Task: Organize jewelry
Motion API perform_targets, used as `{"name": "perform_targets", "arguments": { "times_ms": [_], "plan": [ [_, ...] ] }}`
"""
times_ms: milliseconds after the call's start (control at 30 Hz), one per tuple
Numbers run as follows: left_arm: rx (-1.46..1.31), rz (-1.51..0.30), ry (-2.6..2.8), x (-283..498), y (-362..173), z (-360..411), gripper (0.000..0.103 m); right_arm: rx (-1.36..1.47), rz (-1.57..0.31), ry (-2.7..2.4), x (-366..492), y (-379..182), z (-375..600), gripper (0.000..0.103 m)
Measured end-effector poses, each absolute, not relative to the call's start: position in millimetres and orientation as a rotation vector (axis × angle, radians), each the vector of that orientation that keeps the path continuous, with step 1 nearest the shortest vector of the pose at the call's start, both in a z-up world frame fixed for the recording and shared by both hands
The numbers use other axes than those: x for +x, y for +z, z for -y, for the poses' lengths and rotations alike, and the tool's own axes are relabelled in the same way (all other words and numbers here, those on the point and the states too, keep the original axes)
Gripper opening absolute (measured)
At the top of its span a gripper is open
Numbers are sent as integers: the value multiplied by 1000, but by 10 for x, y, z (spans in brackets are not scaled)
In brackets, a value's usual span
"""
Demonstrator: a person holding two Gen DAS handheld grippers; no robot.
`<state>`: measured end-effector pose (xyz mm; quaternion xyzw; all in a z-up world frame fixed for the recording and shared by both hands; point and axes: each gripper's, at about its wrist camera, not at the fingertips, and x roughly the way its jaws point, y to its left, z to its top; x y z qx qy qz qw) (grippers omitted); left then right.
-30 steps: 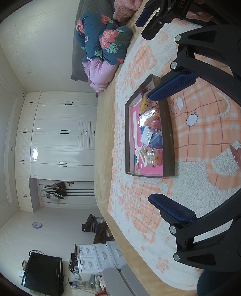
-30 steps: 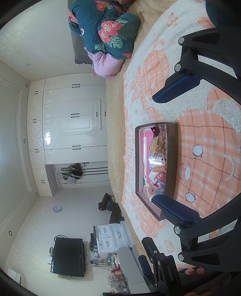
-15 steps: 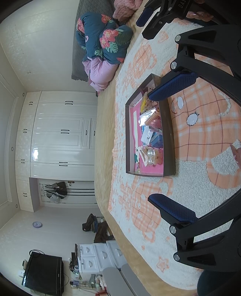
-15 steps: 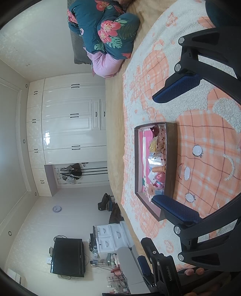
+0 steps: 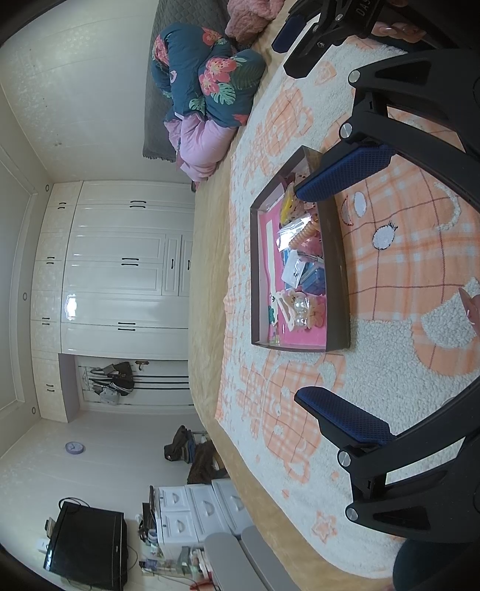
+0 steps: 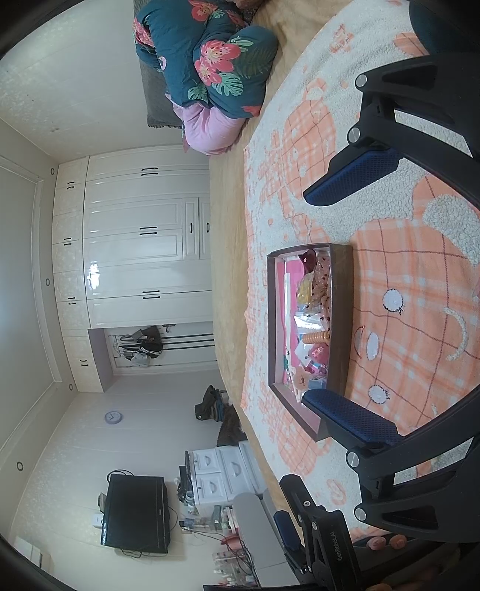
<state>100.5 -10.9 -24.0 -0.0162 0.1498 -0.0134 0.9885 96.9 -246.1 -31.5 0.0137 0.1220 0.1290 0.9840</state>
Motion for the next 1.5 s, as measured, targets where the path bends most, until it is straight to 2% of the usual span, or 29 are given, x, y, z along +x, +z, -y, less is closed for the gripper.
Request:
{"name": "perform_targets", "arguments": {
  "times_ms": [1500],
  "plan": [
    [-33, -302, -31, 999, -235, 61, 92, 27, -250, 258, 990, -311, 2451, 97]
  ]
}}
